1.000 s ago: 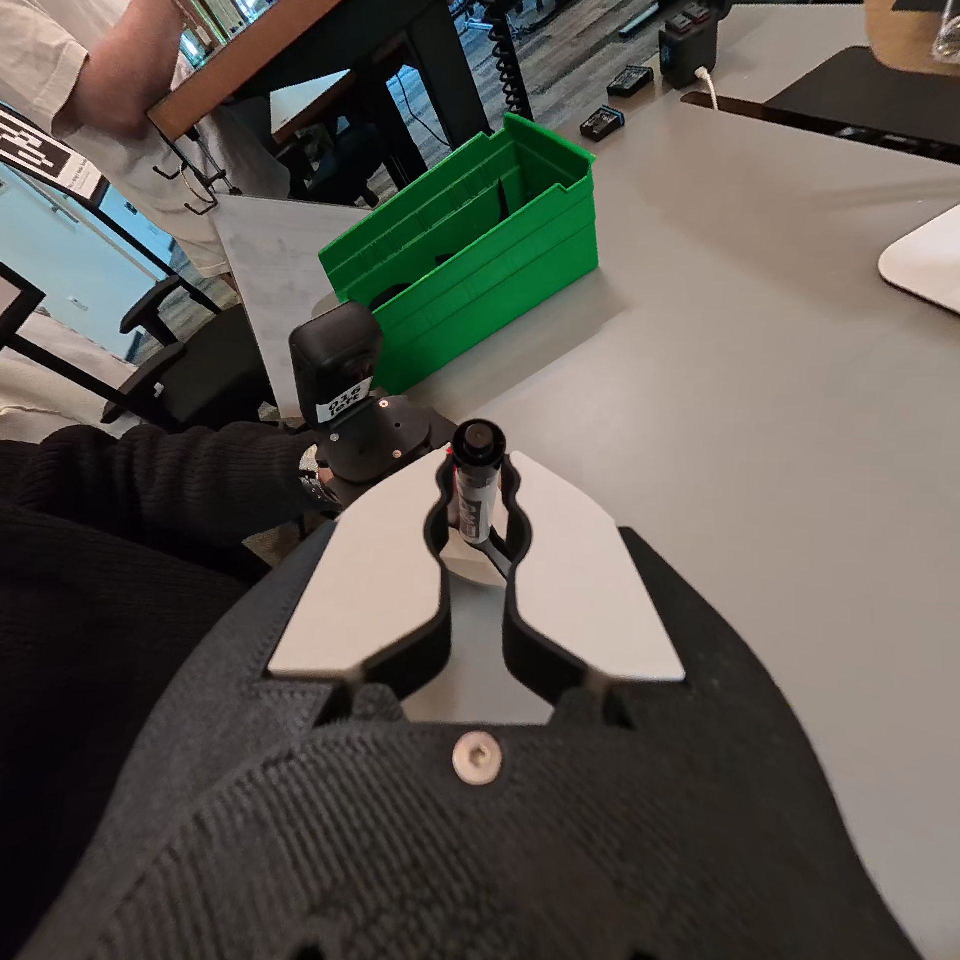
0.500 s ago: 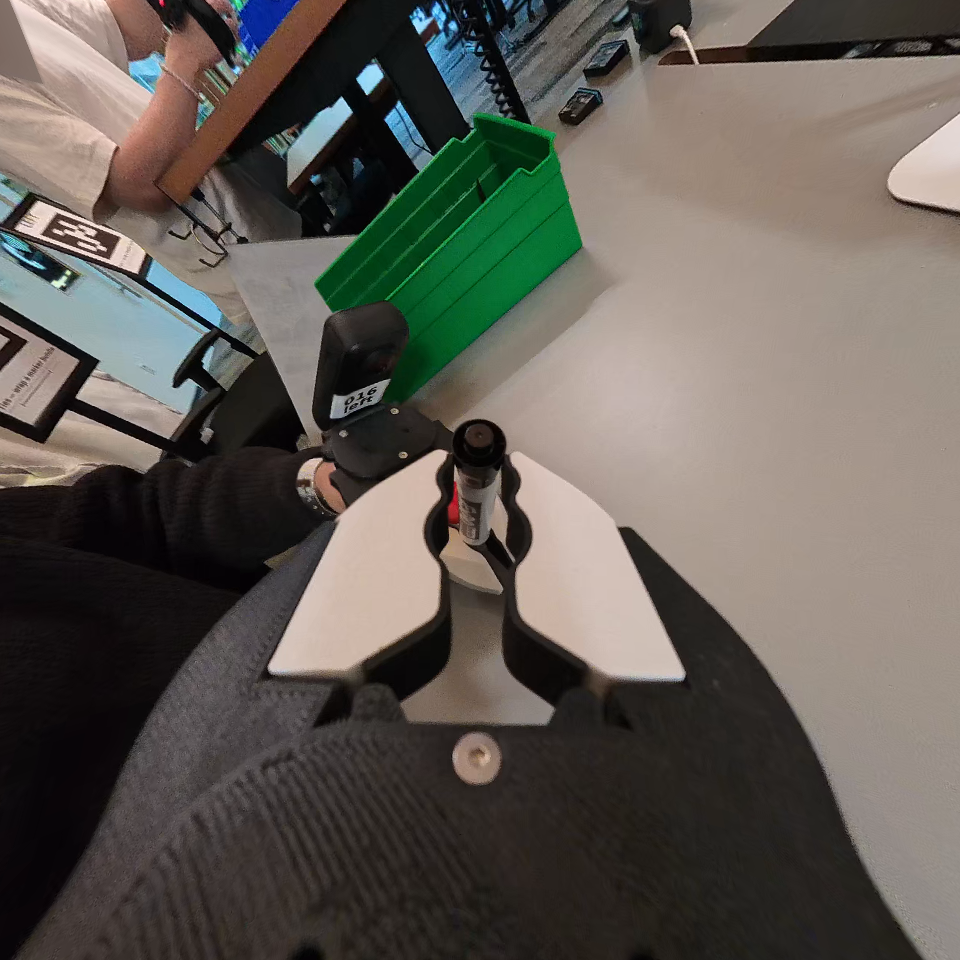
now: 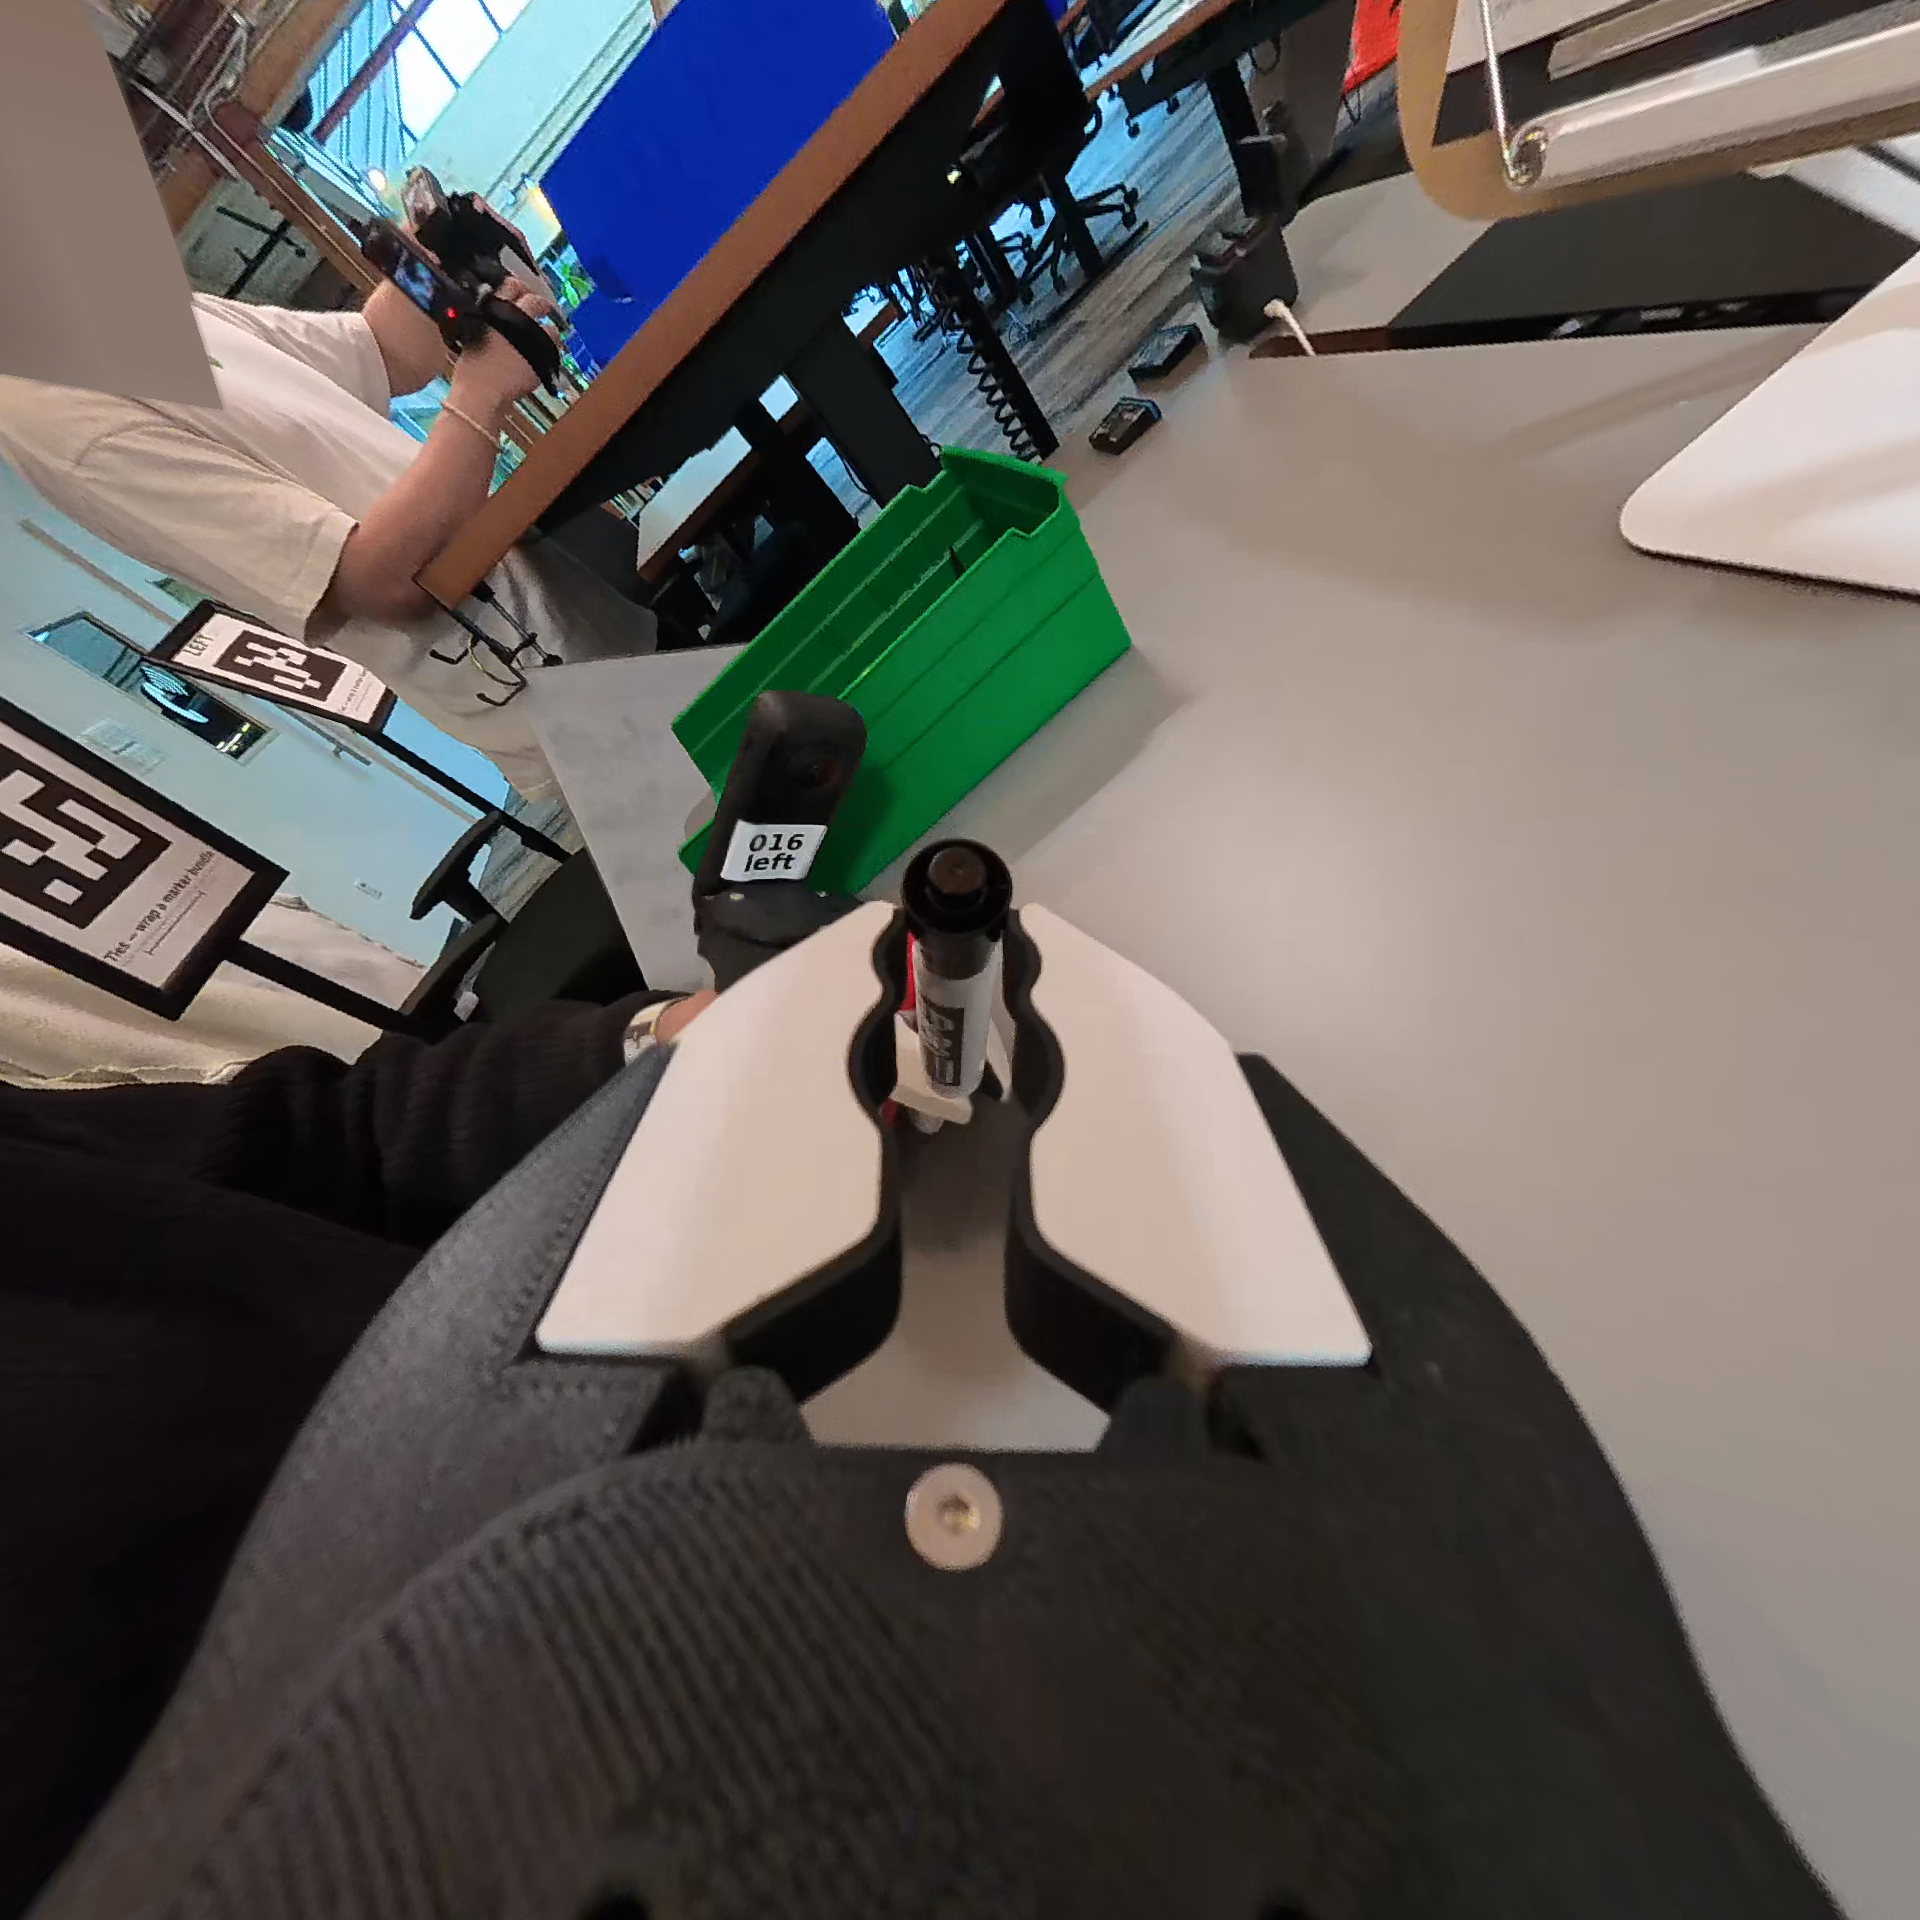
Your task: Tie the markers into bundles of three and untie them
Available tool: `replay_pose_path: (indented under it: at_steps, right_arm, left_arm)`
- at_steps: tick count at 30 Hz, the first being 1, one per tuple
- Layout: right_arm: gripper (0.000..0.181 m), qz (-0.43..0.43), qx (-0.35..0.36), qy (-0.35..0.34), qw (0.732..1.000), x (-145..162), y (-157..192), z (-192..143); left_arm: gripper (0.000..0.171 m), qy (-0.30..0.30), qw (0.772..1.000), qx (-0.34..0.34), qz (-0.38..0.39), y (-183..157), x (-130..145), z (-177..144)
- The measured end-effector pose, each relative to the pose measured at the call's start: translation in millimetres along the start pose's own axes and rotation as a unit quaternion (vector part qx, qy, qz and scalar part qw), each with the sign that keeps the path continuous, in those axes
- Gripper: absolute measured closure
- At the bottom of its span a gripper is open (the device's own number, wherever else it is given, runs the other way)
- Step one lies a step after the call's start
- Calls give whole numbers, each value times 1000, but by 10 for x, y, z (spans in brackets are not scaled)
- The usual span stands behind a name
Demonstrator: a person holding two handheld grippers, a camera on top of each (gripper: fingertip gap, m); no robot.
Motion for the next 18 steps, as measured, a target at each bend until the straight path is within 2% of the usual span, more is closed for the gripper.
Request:
replay_pose_path:
  at_steps: [8,13,18]
  right_arm:
    - [164,-11,12,28,999,4,-34,-68]
    - [163,-46,22,56,997,49,40,-13]
    - [164,-86,-5,17,996,-58,340,-126]
  left_arm:
    - [162,-91,995,9,45,-75,-156,-140]
    - [162,-64,991,-28,115,-137,-140,-112]
    - [161,-24,970,-86,225,-250,-92,-41]
Point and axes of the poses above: each gripper's, where its closed fingertips meet, z out along the fingers, x out of its underside, y = z × x across the jaws, the point moved 9 cm from there along -z, back along the fingers, and after that the axes turned 12 degrees about z, right-handed, at the moved point
